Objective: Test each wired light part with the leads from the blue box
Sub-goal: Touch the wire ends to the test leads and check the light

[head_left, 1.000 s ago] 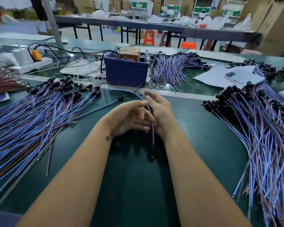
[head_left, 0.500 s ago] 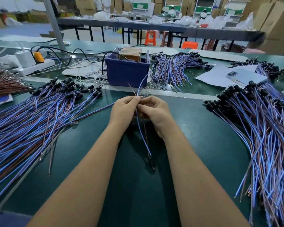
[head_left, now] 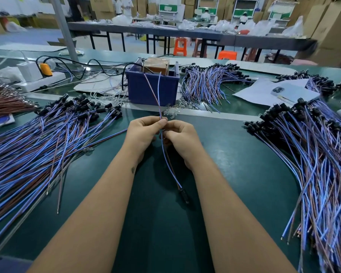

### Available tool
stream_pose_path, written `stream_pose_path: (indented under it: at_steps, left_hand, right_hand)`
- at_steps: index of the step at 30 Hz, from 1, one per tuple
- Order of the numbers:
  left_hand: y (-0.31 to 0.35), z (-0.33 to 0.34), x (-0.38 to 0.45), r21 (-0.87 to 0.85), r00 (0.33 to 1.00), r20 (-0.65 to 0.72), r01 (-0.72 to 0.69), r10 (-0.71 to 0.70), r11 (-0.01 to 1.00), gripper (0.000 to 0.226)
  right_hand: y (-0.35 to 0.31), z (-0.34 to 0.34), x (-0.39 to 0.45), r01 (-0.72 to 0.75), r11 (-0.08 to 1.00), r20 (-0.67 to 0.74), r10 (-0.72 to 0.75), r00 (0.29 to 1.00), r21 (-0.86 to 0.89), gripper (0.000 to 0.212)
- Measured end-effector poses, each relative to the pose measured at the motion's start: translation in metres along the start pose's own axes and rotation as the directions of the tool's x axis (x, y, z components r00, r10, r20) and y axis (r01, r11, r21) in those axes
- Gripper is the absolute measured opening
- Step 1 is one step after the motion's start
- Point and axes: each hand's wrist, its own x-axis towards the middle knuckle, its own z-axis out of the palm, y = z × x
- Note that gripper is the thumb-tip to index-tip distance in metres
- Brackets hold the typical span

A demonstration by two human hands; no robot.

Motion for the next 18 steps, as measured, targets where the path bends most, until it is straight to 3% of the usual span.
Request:
stream_pose_path:
  at_steps: [5,9,14,18]
  left_hand:
    - [-0.0002,0.0004,0.0016,-0.041,0.996,-0.05,-0.072,0.07,0.997,0.026]
    - [-0.0011,-0.0024,0.0046,-0.091,0.991,-0.126,-0.047,0.035,0.995,0.008]
    - [-0.0034,-0.0009,0.0039,-0.008,0.999,-0.014,-0.035,0.035,0.999,0.004]
    - [-0.0042,-0.0002,0.0044,-0.013,0.997,-0.054,-0.054,0.053,0.998,0.007]
  right_hand:
    - [-0.0001,0.001,0.0005,-0.004,1.0,0.003,0.004,1.0,-0.003,0.026]
    - [0.0019,0.002,0.0014,0.012,0.998,0.008,-0.011,1.0,-0.066,0.021]
    - [0.0034,0.0012,0.001,0.065,0.995,-0.003,-0.066,0.998,-0.074,0.016]
    - [0.0042,0.0011,0.0023,0.071,0.996,-0.049,-0.074,0.996,-0.055,0.015]
